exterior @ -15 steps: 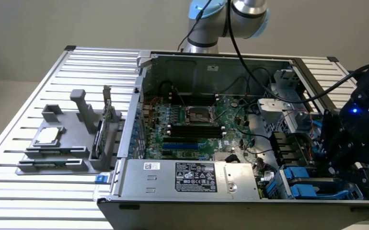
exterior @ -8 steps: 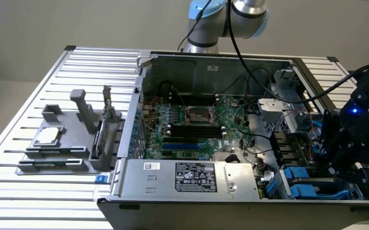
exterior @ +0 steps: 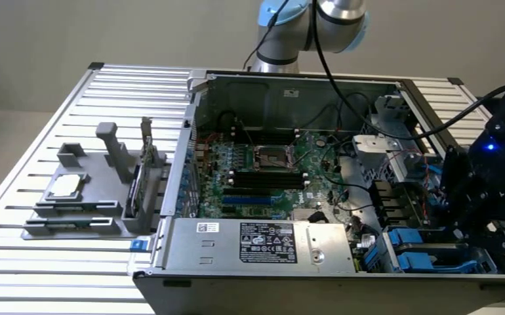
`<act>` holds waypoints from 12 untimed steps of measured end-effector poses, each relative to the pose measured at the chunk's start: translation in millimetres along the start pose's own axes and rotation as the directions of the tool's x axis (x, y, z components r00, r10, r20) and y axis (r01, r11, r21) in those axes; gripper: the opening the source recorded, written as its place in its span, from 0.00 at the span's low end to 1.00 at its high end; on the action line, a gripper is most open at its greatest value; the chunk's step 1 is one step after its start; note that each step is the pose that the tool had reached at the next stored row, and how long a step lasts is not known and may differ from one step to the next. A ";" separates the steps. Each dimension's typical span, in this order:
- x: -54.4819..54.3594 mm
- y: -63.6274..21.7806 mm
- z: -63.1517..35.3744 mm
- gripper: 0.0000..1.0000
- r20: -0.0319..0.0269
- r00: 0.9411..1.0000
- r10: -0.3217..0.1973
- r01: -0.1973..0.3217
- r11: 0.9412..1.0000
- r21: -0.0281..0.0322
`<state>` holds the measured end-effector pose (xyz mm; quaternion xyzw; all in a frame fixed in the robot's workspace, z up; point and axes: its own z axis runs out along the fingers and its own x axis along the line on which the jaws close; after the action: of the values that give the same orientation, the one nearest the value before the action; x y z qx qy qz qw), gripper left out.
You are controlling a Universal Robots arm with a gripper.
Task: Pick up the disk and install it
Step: 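Insert the first disk wire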
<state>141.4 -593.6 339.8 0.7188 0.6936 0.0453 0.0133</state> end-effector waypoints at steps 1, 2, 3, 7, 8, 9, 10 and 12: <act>0.1 0.2 -2.8 0.25 0.000 1.000 0.000 0.000 1.000 0.000; 0.2 0.4 -5.9 0.25 0.000 1.000 0.000 0.000 1.000 0.001; 0.4 0.7 -9.3 0.25 0.000 1.000 0.000 0.000 1.000 0.001; 1.1 1.8 -24.3 0.25 0.000 1.000 0.000 0.000 1.000 0.001; 1.3 1.8 -27.2 0.25 0.000 1.000 0.000 0.000 1.000 0.002; 1.4 1.5 -30.1 0.25 0.000 1.000 0.000 0.000 1.000 0.002; 1.4 0.9 -32.2 0.25 0.000 1.000 0.000 0.000 1.000 0.002; 1.5 -1.3 -35.3 0.25 0.000 1.000 0.000 0.000 1.000 0.002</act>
<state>137.2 -593.6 374.9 0.7189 0.6936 0.0445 0.0126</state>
